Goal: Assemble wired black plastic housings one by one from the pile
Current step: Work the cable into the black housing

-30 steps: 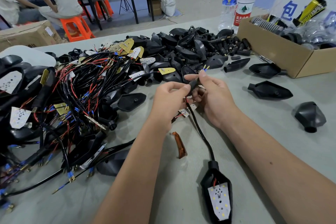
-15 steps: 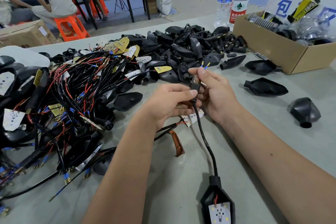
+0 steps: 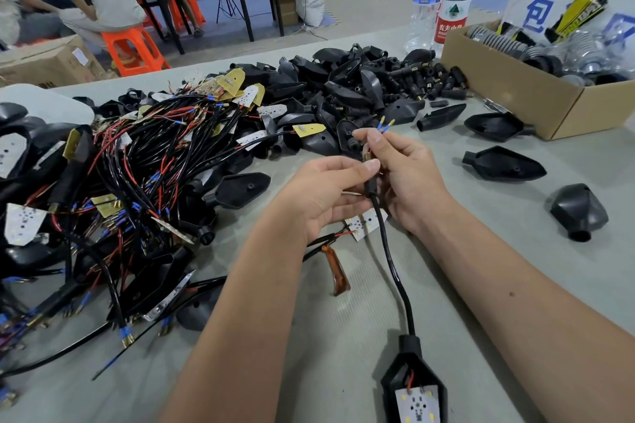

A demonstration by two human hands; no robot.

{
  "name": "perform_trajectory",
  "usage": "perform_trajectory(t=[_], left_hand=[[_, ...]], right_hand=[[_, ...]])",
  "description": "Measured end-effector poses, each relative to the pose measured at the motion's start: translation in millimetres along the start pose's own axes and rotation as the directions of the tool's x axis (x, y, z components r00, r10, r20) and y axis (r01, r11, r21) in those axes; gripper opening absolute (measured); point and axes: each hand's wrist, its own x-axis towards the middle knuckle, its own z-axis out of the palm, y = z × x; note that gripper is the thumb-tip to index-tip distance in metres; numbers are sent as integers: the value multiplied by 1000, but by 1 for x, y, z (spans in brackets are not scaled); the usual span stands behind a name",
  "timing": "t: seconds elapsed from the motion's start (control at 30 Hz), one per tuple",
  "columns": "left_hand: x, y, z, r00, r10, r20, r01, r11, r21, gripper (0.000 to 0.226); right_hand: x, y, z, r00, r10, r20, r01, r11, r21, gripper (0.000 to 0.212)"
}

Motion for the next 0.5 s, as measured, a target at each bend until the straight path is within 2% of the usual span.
perform_trajectory(t=[0.27,0.5], left_hand=[[0,-2,-2,1000,14,-9,-12,989,145,23],[0,0,0,999,-6,51,3,999,54,24]], right_hand=[[3,2,-2,999,-3,-47,4,1000,19,20],[6,3,-6,997,30,-70,-23,995,99,22]])
